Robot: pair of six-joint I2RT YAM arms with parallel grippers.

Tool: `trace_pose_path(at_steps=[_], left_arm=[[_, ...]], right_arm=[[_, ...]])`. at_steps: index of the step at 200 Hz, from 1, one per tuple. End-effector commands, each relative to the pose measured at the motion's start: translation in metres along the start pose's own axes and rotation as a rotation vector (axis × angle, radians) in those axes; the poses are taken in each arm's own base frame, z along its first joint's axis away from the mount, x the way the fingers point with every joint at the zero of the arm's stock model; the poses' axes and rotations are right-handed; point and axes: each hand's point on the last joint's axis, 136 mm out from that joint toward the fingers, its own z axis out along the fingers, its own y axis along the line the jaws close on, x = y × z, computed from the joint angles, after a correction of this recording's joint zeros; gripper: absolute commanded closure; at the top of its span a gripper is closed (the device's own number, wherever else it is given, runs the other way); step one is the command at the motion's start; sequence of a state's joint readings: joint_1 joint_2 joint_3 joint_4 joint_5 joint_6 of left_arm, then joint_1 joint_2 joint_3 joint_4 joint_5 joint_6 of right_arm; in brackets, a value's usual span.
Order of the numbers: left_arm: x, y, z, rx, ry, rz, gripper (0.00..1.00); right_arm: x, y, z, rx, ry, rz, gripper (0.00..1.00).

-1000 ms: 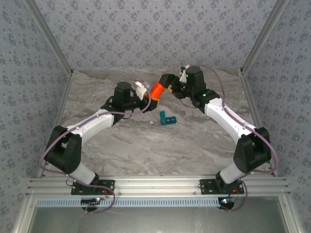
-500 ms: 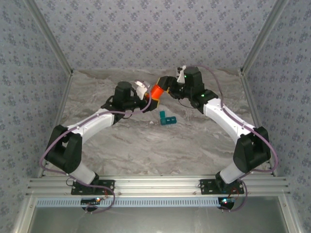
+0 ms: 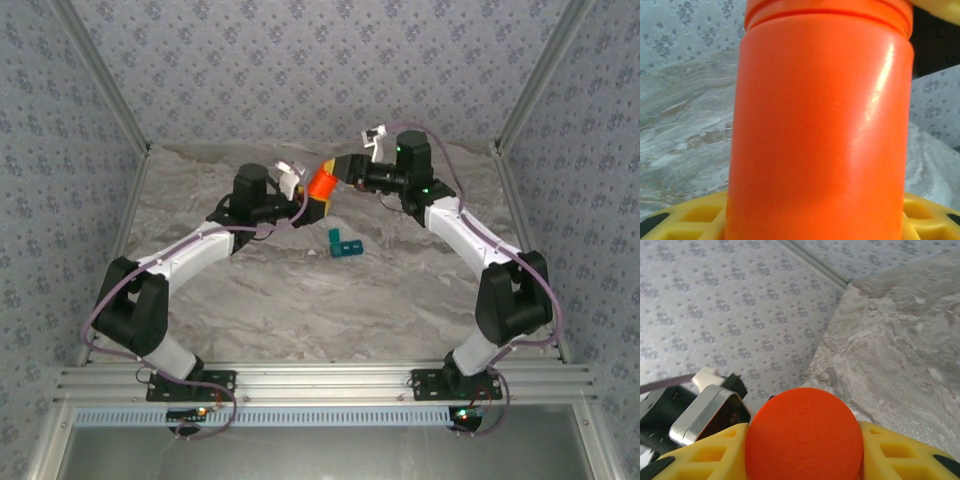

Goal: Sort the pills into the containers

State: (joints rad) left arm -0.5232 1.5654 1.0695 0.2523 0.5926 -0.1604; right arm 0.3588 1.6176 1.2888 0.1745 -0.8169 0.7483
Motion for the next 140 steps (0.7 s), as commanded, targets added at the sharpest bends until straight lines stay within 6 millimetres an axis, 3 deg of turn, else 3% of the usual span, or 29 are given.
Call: trace_pose_path(at_steps=[1, 21, 29, 51, 80, 122, 140], left_arm=[[-0.029, -0.044, -0.010, 0.172, -0.057, 0.045, 1.00], [-0.023, -0.031, -0.009, 0.086, -0.036, 0.083, 1.00], [-0.019, -0.024, -0.009, 0.043, -0.022, 0.099, 1.00], [-0.012, -0.005, -0.009, -0.064, 0.010, 0.155, 1.00], [-0.008, 0.010, -0.009, -0.158, 0.028, 0.222, 1.00], [-0.007, 0.012, -0.005, -0.176, 0.038, 0.249, 1.00], [-0.007, 0.011, -0.004, -0.174, 0.040, 0.253, 1.00]], right_arm=[[-0.004, 0.021, -0.003, -0.111, 0.007, -0.133, 0.44], [-0.021, 0.016, -0.019, -0.043, -0.070, -0.065, 0.25], [-0.026, 0.013, -0.024, -0.017, -0.096, -0.037, 0.22], [-0.037, 0.001, -0.043, 0.095, -0.185, 0.070, 0.22], [-0.030, -0.025, -0.055, 0.273, -0.250, 0.256, 0.23], [-0.026, -0.008, -0.043, 0.351, -0.242, 0.275, 0.20], [-0.022, -0.010, -0.039, 0.422, -0.226, 0.259, 0.19]])
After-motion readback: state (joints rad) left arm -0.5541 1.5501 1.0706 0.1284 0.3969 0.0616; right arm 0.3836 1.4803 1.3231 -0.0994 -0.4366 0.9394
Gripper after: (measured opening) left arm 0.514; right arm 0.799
